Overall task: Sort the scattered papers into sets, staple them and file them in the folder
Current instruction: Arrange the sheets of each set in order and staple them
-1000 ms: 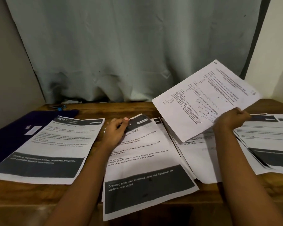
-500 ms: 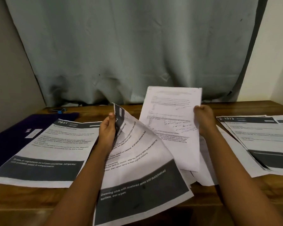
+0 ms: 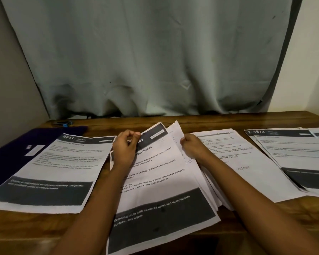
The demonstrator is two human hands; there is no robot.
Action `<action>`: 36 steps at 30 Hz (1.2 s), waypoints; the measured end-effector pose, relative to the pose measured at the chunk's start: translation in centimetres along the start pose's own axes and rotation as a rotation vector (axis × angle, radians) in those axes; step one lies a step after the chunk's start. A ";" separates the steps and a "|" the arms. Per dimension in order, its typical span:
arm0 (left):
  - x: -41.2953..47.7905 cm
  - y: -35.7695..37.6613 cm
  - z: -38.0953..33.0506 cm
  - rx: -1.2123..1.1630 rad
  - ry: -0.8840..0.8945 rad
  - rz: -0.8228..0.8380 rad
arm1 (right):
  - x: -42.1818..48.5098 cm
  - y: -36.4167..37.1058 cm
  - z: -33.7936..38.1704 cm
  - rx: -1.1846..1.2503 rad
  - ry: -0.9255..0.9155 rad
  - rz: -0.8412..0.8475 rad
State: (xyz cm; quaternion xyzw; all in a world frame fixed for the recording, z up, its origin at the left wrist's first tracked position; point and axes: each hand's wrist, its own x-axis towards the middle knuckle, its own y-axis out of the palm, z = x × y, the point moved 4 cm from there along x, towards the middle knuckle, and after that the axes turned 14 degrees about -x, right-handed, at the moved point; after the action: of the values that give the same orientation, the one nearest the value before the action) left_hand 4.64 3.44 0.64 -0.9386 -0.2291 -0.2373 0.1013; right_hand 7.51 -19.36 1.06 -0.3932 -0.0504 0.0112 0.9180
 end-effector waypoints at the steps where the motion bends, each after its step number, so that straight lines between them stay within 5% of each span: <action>1: 0.0 0.1 -0.1 0.021 0.009 0.014 | 0.0 0.2 0.1 -0.012 -0.003 0.014; 7: 0.1 0.6 -0.3 0.097 0.047 0.084 | -0.7 0.1 0.6 0.043 -0.014 0.011; 18: 1.2 2.9 0.7 0.295 -0.164 0.197 | -1.1 1.9 0.7 -0.221 -0.059 0.076; 36: 0.2 4.2 1.9 0.484 -0.088 0.445 | -0.5 1.8 0.5 -0.117 0.010 0.019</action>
State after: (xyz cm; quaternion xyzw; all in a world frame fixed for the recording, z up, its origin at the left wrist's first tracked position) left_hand 7.56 0.42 -1.21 -0.9236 -0.0722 -0.1074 0.3609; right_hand 7.01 -17.81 0.03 -0.4468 -0.0424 0.0148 0.8935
